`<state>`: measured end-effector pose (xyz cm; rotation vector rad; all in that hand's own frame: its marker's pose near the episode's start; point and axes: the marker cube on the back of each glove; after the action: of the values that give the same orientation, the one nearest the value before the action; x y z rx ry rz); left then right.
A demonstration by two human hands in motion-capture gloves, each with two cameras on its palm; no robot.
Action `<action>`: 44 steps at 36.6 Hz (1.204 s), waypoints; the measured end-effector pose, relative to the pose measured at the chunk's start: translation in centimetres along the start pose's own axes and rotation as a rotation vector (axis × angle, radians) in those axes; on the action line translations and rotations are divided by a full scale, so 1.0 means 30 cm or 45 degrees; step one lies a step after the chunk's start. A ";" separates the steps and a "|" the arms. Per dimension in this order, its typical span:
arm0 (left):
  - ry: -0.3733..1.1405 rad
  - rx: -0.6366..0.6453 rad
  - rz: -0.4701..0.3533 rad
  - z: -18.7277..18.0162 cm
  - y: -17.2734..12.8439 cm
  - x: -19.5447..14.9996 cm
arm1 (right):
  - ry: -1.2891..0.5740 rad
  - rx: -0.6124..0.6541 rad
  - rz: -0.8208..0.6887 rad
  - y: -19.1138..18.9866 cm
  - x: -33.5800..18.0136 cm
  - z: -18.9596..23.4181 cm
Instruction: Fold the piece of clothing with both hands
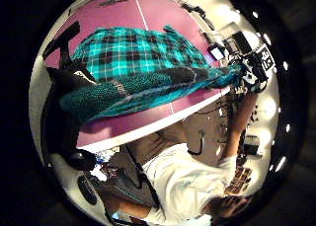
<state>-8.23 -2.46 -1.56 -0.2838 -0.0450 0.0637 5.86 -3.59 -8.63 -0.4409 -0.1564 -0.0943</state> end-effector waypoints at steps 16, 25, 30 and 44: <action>0.121 -0.114 -0.383 -0.010 -0.254 -0.034 | -0.161 0.229 0.381 -0.378 0.075 -0.035; -0.081 0.033 -0.248 0.103 -0.160 -0.042 | -0.188 0.575 0.633 -0.147 0.243 0.079; -0.141 -0.324 -0.091 0.212 -0.037 -0.015 | -0.118 0.508 0.950 -0.008 0.333 0.261; -0.202 -0.339 -0.125 0.287 -0.046 0.116 | 0.095 0.629 1.145 -0.026 0.315 0.425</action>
<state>-5.14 -1.16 7.20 -0.5420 -0.2257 -0.0180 13.40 0.67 4.68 0.0158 0.1029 0.7968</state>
